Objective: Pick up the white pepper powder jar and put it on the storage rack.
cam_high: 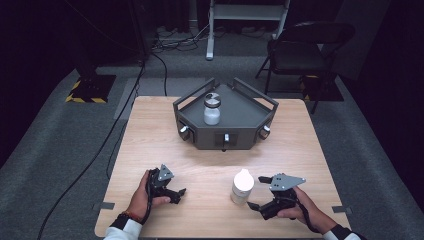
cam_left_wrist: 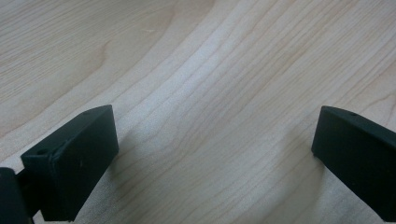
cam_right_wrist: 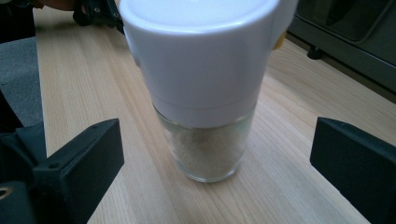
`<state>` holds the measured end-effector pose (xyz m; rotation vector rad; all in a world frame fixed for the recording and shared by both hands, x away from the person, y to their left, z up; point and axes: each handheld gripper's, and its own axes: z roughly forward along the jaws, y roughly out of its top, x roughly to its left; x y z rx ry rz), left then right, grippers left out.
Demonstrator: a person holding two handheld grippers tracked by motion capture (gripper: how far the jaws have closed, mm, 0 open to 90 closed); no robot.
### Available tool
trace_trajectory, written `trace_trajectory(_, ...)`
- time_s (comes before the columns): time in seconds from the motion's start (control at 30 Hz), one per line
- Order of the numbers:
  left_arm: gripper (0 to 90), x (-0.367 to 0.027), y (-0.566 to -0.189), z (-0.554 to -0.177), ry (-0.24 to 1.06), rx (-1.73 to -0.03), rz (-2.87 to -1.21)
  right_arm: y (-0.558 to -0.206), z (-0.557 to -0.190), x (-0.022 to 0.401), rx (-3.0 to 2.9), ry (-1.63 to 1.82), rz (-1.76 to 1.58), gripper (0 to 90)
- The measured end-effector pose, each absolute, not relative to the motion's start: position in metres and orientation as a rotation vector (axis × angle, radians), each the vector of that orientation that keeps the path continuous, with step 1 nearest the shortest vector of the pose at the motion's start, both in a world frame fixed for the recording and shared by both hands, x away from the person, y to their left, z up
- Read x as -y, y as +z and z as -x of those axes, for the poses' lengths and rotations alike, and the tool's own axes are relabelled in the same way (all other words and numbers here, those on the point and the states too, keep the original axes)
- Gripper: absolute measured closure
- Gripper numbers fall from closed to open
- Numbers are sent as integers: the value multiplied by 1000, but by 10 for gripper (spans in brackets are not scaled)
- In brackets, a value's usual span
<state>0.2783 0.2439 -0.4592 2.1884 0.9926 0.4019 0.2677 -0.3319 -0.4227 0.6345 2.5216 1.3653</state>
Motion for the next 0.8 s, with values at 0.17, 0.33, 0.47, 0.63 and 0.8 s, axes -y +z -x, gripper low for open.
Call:
trace_trajectory(0.17, 0, -244, -459, -278, 402, -993, -2188, -425, -274, 324, -2530, 1399, -619, 37)
trace_trajectory(0.33, 0, -244, -459, -278, 402, -992, -2188, -429, -280, 316, -2547, 1399, -618, 45)
trace_trajectory(0.47, 0, -244, -459, -278, 402, -993, -2188, -433, -283, 312, -2547, 1413, -617, 95)
trace_trajectory(0.63, 0, -244, -459, -278, 402, -993, -2188, -439, -286, 311, -2528, 1457, -622, 201)
trace_trajectory(0.8, 0, -244, -459, -278, 402, -993, -2188, -444, -284, 313, -2486, 1487, -635, 276)
